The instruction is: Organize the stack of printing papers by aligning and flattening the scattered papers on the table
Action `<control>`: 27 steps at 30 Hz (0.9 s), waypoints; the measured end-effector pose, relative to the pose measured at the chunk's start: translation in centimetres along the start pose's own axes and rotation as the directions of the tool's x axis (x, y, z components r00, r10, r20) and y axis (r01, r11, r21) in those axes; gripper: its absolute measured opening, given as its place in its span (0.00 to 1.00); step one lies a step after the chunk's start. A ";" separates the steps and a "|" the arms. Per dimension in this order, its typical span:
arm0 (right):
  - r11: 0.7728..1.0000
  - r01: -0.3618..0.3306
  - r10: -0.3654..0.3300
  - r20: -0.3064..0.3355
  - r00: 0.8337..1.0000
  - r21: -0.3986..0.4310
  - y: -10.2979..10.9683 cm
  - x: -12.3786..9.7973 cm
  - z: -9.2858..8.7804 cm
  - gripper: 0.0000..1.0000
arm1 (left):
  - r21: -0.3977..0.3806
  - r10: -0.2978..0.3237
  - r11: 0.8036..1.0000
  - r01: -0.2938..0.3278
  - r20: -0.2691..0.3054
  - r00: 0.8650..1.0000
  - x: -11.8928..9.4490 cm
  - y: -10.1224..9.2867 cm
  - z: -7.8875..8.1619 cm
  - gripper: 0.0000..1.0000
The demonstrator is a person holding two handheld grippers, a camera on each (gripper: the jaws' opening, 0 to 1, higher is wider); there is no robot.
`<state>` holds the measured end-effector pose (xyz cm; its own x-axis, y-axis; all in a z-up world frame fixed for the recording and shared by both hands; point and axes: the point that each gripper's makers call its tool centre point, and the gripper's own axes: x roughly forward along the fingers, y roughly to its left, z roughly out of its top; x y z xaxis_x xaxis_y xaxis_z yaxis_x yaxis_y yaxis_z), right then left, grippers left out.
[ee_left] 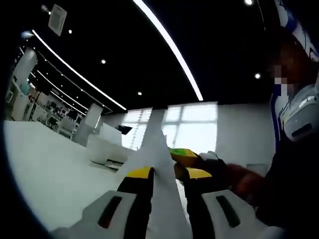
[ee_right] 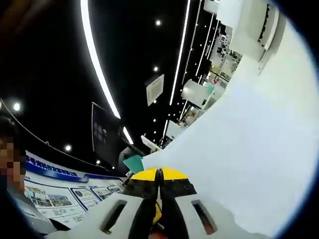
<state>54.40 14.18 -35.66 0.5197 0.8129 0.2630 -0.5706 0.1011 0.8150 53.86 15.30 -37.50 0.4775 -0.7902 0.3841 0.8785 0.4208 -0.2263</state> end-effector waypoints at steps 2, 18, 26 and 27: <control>1.000 0.001 -0.001 -0.006 1.000 0.013 -0.1 0.1 -0.3 0.00 | 0.012 0.003 1.000 -0.003 -0.009 1.000 0.0 0.0 -0.1 0.29; 0.999 -0.001 0.003 -0.030 1.000 0.049 -0.1 0.5 -1.7 0.00 | 0.133 0.079 0.989 -0.071 -0.055 0.995 -0.2 0.8 -0.7 0.16; 1.000 -0.017 0.017 -0.041 0.999 0.006 0.3 0.6 -2.1 0.00 | 0.213 0.154 0.966 -0.144 -0.031 0.988 -0.7 1.8 0.0 0.06; 1.000 -0.017 0.016 -0.033 0.999 -0.021 0.4 0.6 -1.8 0.00 | 0.208 0.158 0.967 -0.148 -0.032 0.987 -0.8 1.9 0.0 0.06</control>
<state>53.35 15.73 -36.13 0.4892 0.8328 0.2589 -0.5923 0.0994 0.7995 55.12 16.71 -38.19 0.6094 -0.7276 0.3151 0.7823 0.6164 -0.0896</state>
